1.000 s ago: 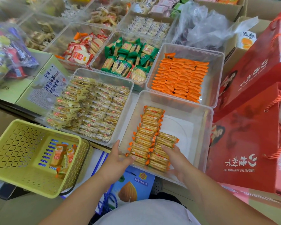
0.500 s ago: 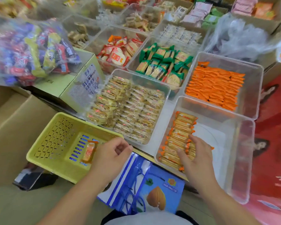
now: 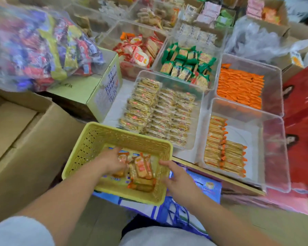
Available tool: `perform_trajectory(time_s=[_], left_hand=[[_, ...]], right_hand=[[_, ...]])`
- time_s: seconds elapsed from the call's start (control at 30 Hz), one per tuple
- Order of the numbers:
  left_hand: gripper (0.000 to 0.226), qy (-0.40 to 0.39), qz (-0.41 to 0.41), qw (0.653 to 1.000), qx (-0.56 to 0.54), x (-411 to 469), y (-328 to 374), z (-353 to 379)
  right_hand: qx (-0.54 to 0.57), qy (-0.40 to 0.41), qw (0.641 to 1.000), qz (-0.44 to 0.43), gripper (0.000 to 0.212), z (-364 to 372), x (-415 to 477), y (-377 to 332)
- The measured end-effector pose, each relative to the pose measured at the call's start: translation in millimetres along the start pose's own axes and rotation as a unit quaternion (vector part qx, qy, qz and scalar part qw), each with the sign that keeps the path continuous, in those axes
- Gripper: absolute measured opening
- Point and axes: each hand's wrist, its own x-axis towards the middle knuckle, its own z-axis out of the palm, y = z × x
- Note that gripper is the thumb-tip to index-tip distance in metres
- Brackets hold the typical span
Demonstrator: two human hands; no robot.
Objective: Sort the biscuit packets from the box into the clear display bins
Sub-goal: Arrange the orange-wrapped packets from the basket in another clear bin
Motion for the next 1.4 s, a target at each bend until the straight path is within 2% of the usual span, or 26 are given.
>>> perform_trajectory(time_s=[0.07, 0.2, 0.43, 0.47, 0.57, 0.63, 0.73, 0.9, 1.07, 1.2, 1.4], left_hand=[[0.095, -0.006, -0.009, 0.999, -0.042, 12, -1, 3], [0.097, -0.071, -0.061, 0.963, -0.254, 24, 1, 18], [0.116, -0.073, -0.074, 0.96, -0.26, 38, 12, 33], [0.108, -0.076, -0.081, 0.957, -0.268, 38, 15, 34], [0.06, -0.069, -0.094, 0.928, -0.355, 39, 29, 38], [0.046, -0.07, -0.1, 0.914, -0.386, 37, 42, 41], [0.046, -0.074, -0.106, 0.92, -0.37, 34, 55, 47], [0.066, -0.058, -0.133, 0.928, -0.344, 35, 64, 60], [0.047, -0.019, -0.142, 0.903, -0.405, 40, 82, 65], [0.035, -0.072, -0.134, 0.918, -0.366, 41, 89, 64], [0.041, -0.125, -0.107, 0.939, -0.302, 45, 85, 65]], right_hand=[[0.053, 0.017, 0.998, 0.031, 0.049, 5, 1, -1], [0.083, 0.029, 0.995, 0.052, 0.052, 5, 3, 3], [0.098, 0.0, 0.994, 0.044, 0.05, 2, -3, 6], [0.106, -0.006, 0.993, 0.046, 0.048, 0, -3, 6], [0.113, -0.016, 0.992, 0.05, 0.048, -3, -5, 5], [0.104, -0.019, 0.993, 0.052, 0.047, -4, -4, 4], [0.087, -0.019, 0.994, 0.058, 0.044, -6, -4, 5], [0.099, -0.034, 0.993, 0.046, 0.044, -7, 1, 13], [0.125, -0.046, 0.991, 0.028, 0.044, -9, 0, 13], [0.113, -0.052, 0.992, 0.023, 0.043, -12, -1, 13], [0.101, -0.061, 0.993, 0.009, 0.042, -14, -2, 10]])
